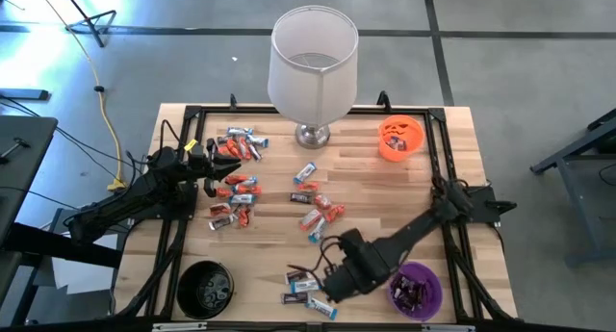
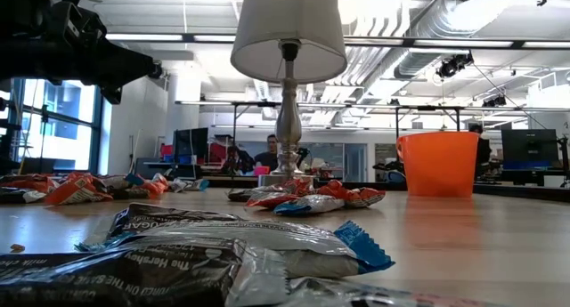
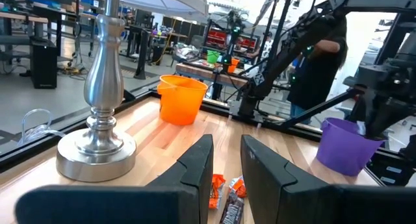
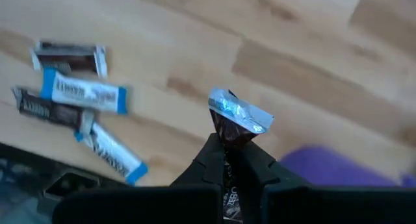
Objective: Sort candy
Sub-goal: Put the brown chocolate bar into the violet bucket
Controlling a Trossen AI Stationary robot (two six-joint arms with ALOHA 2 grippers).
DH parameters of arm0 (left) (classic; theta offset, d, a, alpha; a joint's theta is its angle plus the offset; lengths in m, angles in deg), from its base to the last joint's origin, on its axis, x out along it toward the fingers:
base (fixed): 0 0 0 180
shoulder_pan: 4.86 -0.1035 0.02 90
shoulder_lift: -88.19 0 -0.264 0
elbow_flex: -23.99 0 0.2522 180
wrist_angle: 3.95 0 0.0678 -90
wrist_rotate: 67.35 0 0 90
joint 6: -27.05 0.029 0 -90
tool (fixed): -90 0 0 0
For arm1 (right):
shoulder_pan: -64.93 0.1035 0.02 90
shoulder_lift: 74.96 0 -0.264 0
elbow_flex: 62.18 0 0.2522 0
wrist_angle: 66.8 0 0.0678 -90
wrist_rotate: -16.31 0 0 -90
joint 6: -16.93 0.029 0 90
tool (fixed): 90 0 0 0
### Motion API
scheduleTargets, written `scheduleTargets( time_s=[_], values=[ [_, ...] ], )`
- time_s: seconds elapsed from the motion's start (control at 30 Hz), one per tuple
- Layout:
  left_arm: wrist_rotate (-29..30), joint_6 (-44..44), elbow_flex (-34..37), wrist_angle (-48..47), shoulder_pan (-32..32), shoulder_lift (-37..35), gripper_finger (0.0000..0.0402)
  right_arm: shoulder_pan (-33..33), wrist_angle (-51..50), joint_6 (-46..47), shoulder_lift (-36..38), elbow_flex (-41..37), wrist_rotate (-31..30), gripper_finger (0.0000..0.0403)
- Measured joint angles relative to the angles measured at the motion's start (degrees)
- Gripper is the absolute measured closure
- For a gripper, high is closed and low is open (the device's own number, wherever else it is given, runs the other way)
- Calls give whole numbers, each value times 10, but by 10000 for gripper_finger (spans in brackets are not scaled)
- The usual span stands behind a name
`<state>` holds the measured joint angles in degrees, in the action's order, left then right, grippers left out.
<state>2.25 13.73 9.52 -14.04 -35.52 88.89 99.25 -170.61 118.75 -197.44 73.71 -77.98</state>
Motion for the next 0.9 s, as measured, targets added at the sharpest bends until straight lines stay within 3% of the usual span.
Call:
scheduleTargets(
  time_s=[0.37,0.6,0.9],
  values=[
    [0,0,0,0,0,0,337,49,0,38,0,0,177,398],
    [0,0,0,0,0,0,337,73,0,53,0,0,219,398],
    [0,0,0,0,0,0,337,85,1,67,38,-47,210,398]
  ],
)
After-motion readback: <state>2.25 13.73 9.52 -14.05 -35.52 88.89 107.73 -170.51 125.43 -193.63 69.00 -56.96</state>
